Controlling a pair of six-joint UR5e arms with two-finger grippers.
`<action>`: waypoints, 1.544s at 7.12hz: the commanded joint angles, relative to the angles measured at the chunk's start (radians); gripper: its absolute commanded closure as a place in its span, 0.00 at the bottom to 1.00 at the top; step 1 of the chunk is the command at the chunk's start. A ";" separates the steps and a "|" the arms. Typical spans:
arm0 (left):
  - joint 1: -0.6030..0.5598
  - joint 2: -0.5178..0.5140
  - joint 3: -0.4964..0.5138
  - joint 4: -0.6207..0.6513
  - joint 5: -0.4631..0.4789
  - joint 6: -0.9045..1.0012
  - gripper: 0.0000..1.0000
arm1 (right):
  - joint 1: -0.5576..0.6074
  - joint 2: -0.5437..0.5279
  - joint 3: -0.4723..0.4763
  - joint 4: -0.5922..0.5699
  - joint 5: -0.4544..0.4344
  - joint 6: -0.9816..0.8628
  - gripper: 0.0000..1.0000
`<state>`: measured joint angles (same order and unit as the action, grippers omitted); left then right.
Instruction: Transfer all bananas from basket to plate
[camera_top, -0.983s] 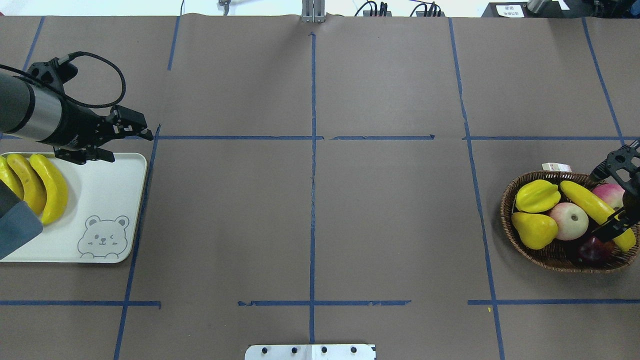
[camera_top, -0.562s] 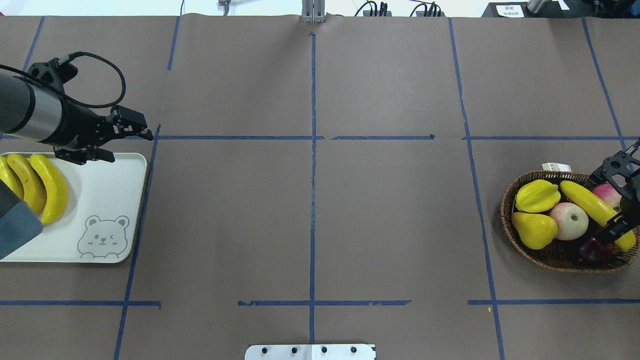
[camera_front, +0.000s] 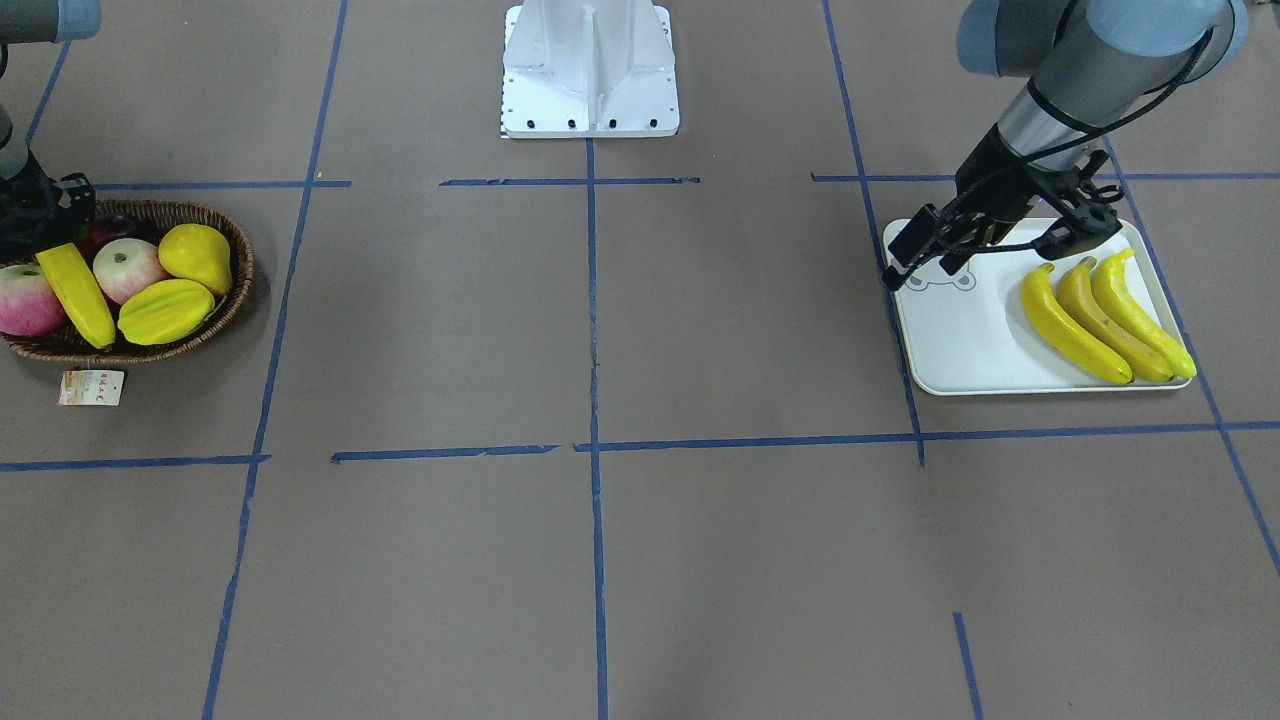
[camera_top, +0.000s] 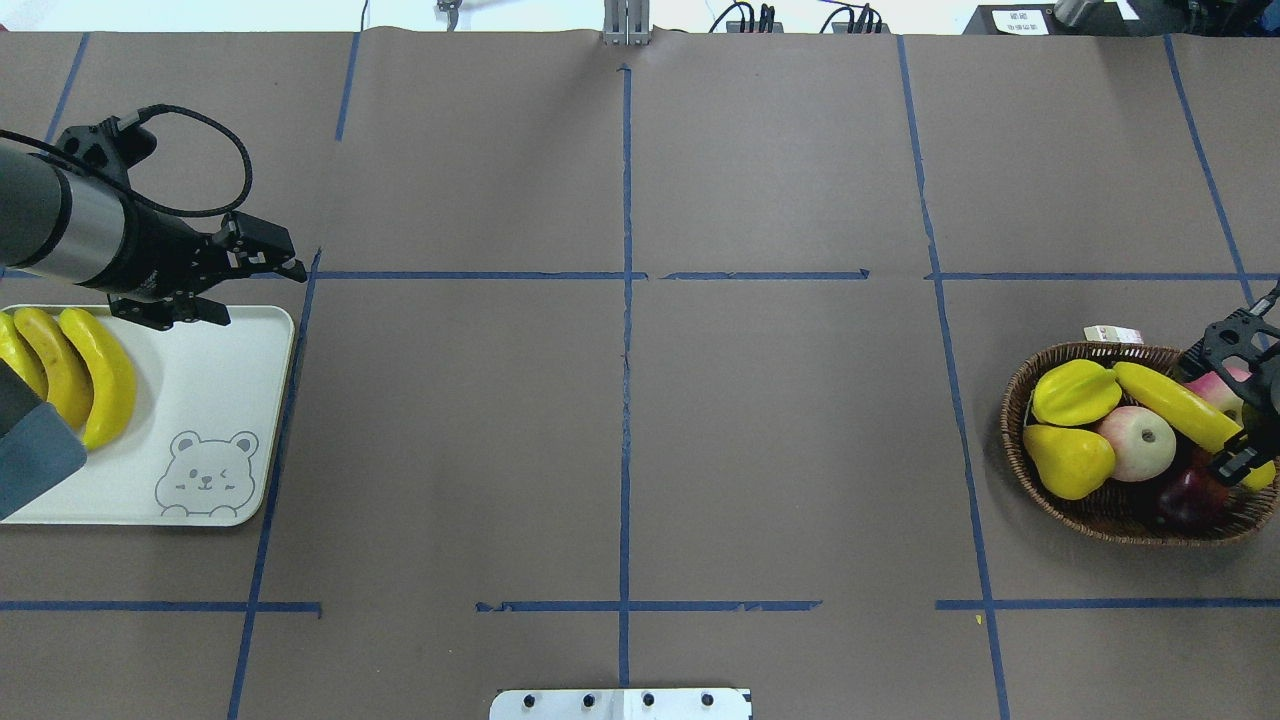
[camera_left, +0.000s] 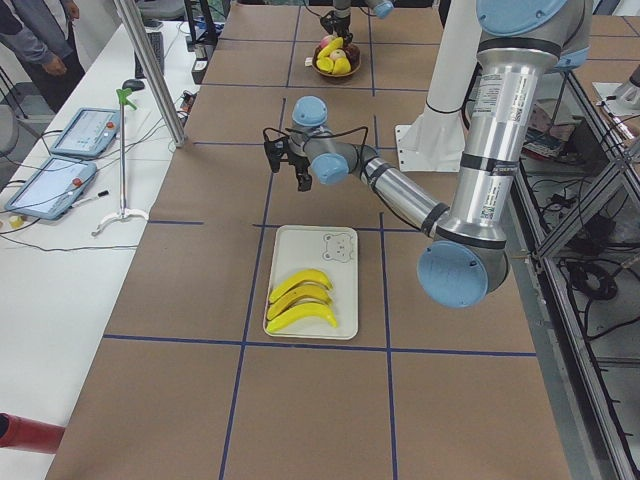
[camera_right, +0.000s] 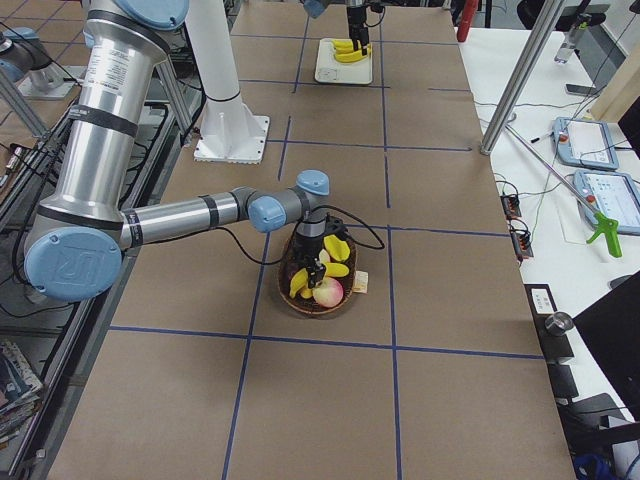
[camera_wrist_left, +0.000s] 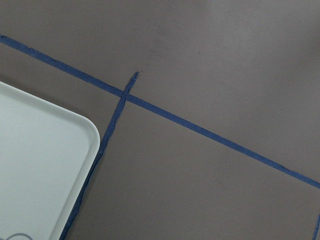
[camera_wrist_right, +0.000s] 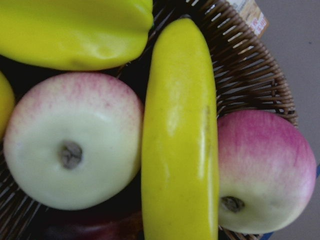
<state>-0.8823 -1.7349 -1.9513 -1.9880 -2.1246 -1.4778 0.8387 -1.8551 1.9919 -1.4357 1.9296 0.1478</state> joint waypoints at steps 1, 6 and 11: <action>0.000 0.000 0.000 0.000 0.000 -0.001 0.00 | -0.001 0.004 0.002 0.001 -0.001 -0.005 0.66; 0.009 -0.011 -0.003 0.000 -0.003 -0.009 0.00 | 0.099 0.011 0.125 -0.012 0.108 0.006 0.84; 0.058 -0.093 0.000 -0.002 0.017 -0.048 0.00 | 0.106 0.247 0.140 0.003 0.300 0.361 0.82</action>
<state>-0.8390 -1.8086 -1.9521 -1.9884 -2.1157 -1.5231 0.9587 -1.6788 2.1350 -1.4349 2.1863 0.4091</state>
